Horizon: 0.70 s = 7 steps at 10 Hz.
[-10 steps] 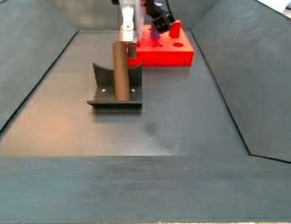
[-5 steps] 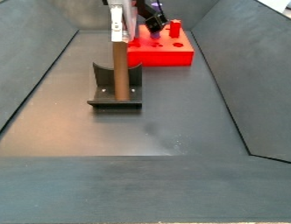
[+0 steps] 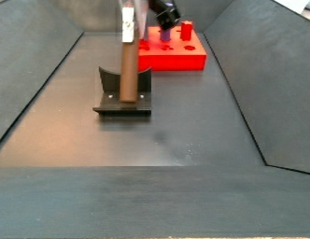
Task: Pick up the oval object. Move up. Place the oval object on the fixture. Regrasp the oval object. Move to above the board. Insert the oval object.
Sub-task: Move to above the board.
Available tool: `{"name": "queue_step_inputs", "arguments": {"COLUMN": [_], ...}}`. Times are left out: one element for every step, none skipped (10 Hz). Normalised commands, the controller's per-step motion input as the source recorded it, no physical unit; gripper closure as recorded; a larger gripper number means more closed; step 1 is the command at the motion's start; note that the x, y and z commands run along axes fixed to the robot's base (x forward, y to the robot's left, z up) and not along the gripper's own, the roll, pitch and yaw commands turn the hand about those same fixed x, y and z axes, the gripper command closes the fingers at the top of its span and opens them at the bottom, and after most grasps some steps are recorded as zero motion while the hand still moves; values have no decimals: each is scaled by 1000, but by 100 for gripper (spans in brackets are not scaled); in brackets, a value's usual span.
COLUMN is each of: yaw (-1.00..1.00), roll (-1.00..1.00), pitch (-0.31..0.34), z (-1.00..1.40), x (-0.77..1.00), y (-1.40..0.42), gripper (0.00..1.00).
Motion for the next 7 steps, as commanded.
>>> {"name": "queue_step_inputs", "arguments": {"yaw": [-204, -221, -239, -254, -248, -226, -202], "roll": [81, 48, -10, -47, -74, -97, -105], "pitch": [-208, -180, -121, -68, -33, 22, 64], "z": [1000, 1000, 1000, 1000, 1000, 1000, 969], "x": [-396, -382, -356, -351, -340, -314, -287], "y": [197, 196, 194, 193, 189, 184, 168], "gripper": [100, 100, 100, 100, 100, 100, 100]}}
